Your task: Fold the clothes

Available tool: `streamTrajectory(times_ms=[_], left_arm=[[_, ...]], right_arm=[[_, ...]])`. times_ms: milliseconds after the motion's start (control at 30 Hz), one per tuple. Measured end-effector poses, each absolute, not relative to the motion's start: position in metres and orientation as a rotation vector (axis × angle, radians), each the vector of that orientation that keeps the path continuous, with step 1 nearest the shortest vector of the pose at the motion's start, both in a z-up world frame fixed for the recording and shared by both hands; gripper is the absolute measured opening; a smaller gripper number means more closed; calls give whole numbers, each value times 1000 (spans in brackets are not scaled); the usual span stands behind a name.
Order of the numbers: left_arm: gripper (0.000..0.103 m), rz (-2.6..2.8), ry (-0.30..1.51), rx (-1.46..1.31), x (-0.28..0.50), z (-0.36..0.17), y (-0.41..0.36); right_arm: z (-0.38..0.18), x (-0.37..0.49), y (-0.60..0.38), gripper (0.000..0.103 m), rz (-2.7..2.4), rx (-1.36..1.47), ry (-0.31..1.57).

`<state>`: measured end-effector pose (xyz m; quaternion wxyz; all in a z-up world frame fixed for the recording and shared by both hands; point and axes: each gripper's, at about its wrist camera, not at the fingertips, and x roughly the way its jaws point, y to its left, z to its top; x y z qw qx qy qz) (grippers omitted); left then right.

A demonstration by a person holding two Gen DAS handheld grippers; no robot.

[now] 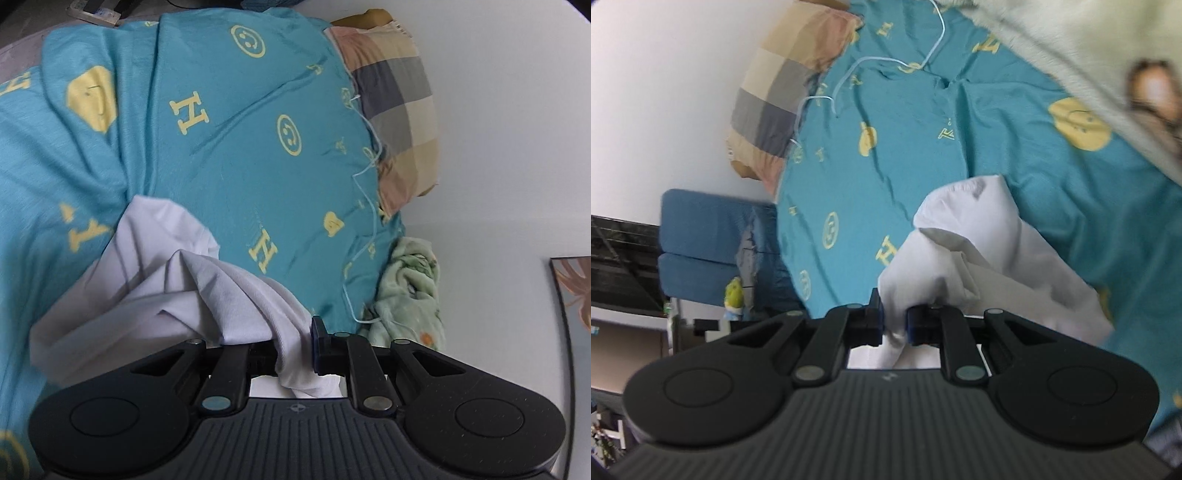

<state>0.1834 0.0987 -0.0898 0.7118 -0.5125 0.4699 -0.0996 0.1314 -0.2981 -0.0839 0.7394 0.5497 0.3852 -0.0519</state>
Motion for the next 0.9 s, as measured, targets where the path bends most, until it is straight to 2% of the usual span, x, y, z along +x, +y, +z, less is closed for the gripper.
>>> streamTrajectory(times_ms=[300,533,667,700,733,767,800,867,900], left_arm=[[15,-178,1117,-1012,252,-155,90],[15,-219,1092,-918,251,-150,84],[22,-269,1049,-769,240,-128,73],[24,-278,1036,-732,236,-121,70],[31,-292,1024,-696,233,-116,67],[39,-305,1009,-650,229,-111,63],[44,-317,994,-602,226,-105,58],[60,-339,958,-493,218,-95,49],[61,-341,933,-431,214,-91,45]], right_arm=[[-155,194,-309,15,-102,1204,965],[-158,194,-306,16,-65,1140,976],[-141,187,-300,19,-3,1052,937],[-137,185,-298,23,18,1023,921],[-132,182,-295,28,39,993,905],[-127,180,-292,43,68,956,889],[-121,178,-287,63,97,918,869],[-108,174,-276,81,148,842,824],[-102,173,-270,80,168,792,806]])
